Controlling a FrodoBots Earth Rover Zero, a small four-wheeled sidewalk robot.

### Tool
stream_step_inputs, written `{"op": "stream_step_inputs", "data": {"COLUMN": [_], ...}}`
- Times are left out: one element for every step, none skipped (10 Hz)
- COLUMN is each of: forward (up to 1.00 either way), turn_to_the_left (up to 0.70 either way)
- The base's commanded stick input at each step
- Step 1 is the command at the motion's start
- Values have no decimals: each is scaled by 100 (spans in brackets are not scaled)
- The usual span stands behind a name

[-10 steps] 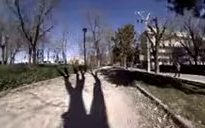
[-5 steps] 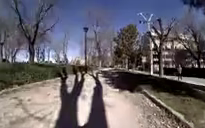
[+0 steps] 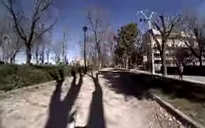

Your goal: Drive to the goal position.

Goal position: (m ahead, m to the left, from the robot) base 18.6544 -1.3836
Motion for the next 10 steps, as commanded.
{"op": "stream_step_inputs", "data": {"forward": [100, 100, 100, 100, 100, 100, 100, 100, 100, 100], "turn_to_the_left": [-29, -28, -26, -24, -20, -15, -11, -11, -11, -7]}}
